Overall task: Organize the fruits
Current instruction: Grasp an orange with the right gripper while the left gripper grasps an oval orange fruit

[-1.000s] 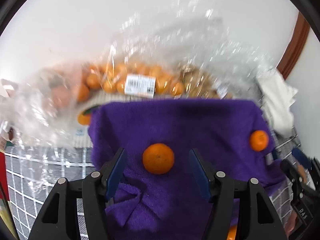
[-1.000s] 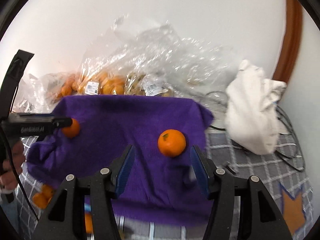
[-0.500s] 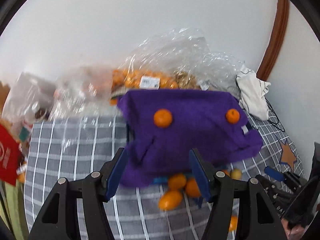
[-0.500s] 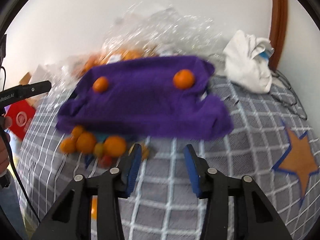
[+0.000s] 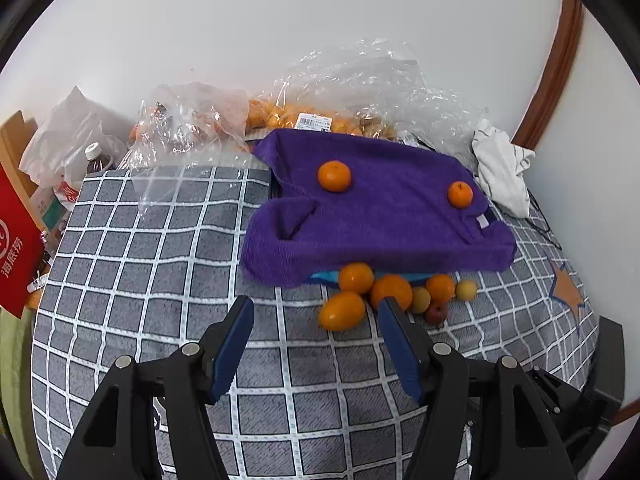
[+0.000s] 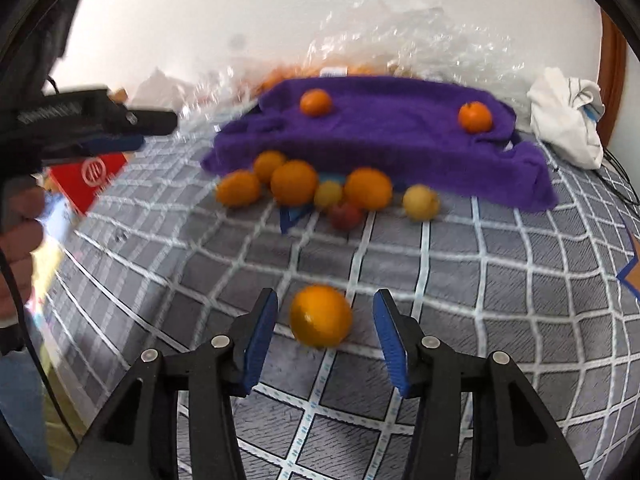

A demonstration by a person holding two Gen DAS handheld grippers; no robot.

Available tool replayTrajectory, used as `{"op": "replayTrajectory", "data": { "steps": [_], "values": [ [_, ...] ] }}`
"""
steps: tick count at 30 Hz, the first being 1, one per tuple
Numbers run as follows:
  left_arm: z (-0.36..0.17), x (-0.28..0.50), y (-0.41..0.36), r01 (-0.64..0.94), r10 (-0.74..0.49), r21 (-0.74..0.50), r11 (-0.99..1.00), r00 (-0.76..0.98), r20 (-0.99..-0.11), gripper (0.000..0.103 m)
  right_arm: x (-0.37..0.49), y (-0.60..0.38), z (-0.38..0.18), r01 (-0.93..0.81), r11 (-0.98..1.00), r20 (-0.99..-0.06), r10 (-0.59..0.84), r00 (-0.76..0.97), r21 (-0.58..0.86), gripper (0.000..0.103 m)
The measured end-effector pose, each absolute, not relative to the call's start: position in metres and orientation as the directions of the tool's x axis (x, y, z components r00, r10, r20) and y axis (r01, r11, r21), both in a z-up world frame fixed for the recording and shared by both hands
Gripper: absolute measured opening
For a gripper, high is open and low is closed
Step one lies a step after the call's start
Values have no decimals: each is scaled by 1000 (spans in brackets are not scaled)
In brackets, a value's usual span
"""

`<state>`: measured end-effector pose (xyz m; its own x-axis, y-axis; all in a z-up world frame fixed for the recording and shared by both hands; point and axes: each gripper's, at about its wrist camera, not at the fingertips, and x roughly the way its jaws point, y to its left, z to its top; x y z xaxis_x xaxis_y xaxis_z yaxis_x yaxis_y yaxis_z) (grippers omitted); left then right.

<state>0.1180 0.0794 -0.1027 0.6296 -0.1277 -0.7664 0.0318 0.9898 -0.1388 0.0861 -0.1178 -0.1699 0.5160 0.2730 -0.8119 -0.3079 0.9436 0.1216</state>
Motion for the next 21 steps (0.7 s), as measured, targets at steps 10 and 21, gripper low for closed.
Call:
{"op": "replayTrajectory", "data": {
  "steps": [10,21],
  "values": [
    [-143,129,58,56,-113,-99,993,614,-781,62,92,-152,-150,-269,960,-745,239,622,83,34],
    [-173,157,51,113,-172,-130,985,589,-789,49,130,-202,-161,-187,982,-741,155,653,40,34]
  ]
}}
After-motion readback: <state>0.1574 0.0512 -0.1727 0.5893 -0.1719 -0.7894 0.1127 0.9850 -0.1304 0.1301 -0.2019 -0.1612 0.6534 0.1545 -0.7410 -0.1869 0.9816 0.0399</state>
